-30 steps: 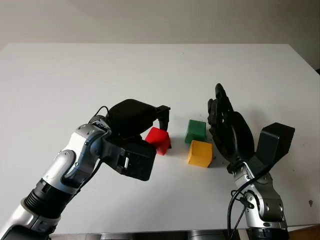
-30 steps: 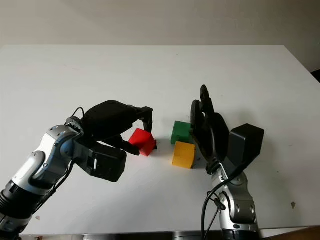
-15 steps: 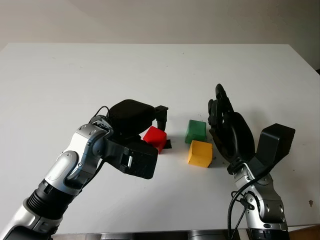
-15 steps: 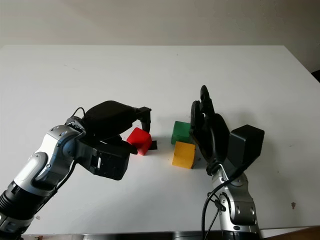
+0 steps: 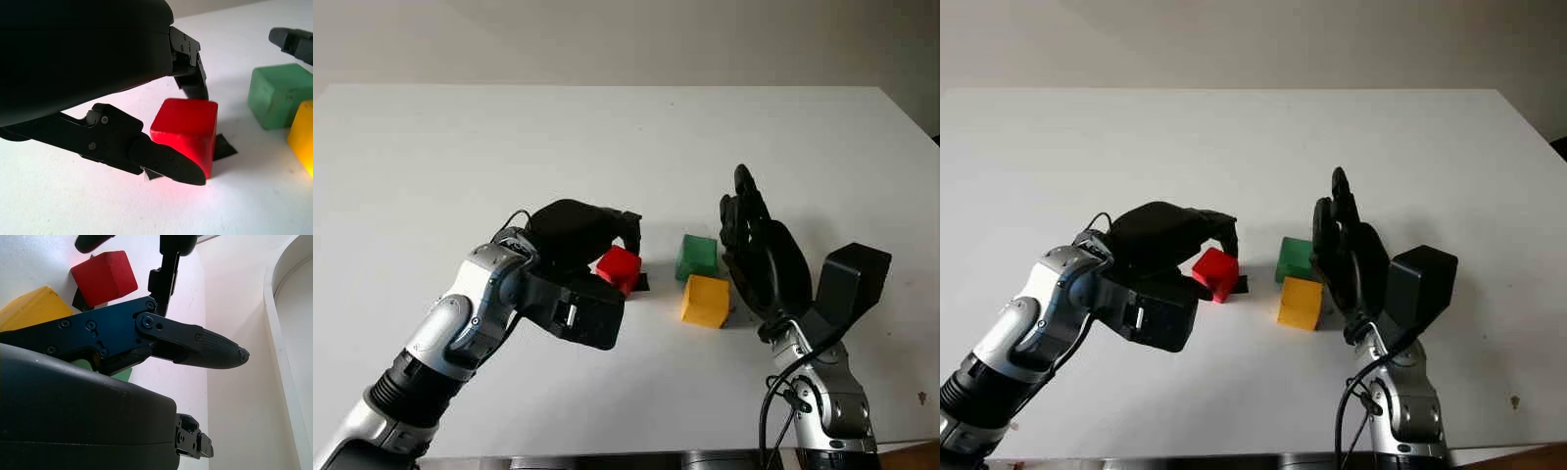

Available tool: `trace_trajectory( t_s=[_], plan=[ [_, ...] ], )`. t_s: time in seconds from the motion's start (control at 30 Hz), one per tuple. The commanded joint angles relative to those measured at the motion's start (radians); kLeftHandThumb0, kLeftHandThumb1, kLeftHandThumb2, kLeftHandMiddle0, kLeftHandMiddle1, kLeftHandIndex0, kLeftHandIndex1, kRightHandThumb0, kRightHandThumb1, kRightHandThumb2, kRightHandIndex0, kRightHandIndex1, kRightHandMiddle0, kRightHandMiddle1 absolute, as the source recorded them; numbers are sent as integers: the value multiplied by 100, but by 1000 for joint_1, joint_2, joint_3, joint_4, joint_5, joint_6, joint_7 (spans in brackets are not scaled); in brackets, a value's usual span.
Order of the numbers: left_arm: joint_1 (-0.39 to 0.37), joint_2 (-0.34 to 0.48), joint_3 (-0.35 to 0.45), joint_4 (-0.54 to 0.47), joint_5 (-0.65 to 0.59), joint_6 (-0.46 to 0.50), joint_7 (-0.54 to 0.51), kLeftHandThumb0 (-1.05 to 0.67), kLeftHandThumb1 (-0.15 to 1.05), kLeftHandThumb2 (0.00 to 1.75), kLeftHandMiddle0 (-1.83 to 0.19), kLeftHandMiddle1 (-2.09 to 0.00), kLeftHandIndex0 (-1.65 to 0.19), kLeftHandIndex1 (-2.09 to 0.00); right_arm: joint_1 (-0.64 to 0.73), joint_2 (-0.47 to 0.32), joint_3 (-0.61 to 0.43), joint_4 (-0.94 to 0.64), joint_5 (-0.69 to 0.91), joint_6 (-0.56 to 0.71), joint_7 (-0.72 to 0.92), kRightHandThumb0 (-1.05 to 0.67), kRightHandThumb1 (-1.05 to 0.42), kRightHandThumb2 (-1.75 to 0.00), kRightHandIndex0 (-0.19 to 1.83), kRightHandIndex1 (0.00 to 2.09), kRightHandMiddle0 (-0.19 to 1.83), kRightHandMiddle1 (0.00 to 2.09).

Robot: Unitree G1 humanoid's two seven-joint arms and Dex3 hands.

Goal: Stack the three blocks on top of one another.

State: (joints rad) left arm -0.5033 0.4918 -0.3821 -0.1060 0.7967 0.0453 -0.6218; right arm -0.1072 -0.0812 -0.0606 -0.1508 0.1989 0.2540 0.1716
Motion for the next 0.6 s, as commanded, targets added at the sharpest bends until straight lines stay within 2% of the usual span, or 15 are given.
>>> trace_trajectory(
  t_s=[0.0, 0.2, 0.33, 0.4, 0.57],
  plan=[
    [6, 4, 7, -15, -33, -12, -14, -64, 99, 5, 12, -3, -1, -13, 7, -6, -3, -17, 4, -7, 4, -74, -105, -67, -19, 0, -19, 0],
    [-4, 24, 21, -39, -101, 4, -83, -65, 99, 5, 19, -2, 5, -7, 7, -3, -3, -20, 4, -5, 0, -73, -105, -67, -19, 0, -19, 1],
    [-7, 28, 43, -64, -124, 51, -107, -66, 98, 5, 19, 0, 12, -3, 5, -7, -2, -17, -4, -14, -1, -73, -105, -67, -19, 0, -19, 0],
    [-7, 32, 62, -75, -137, 67, -102, -64, 97, 5, 19, 0, 14, -3, 5, -9, -4, -18, -2, -14, 1, -73, -105, -67, -19, 0, -19, 0],
    [0, 22, 186, -78, -232, 93, -7, -72, 102, 7, 19, 0, 19, 0, -2, -14, -21, -20, 5, -20, 2, -72, -105, -65, -19, 0, -18, 2]
  ],
)
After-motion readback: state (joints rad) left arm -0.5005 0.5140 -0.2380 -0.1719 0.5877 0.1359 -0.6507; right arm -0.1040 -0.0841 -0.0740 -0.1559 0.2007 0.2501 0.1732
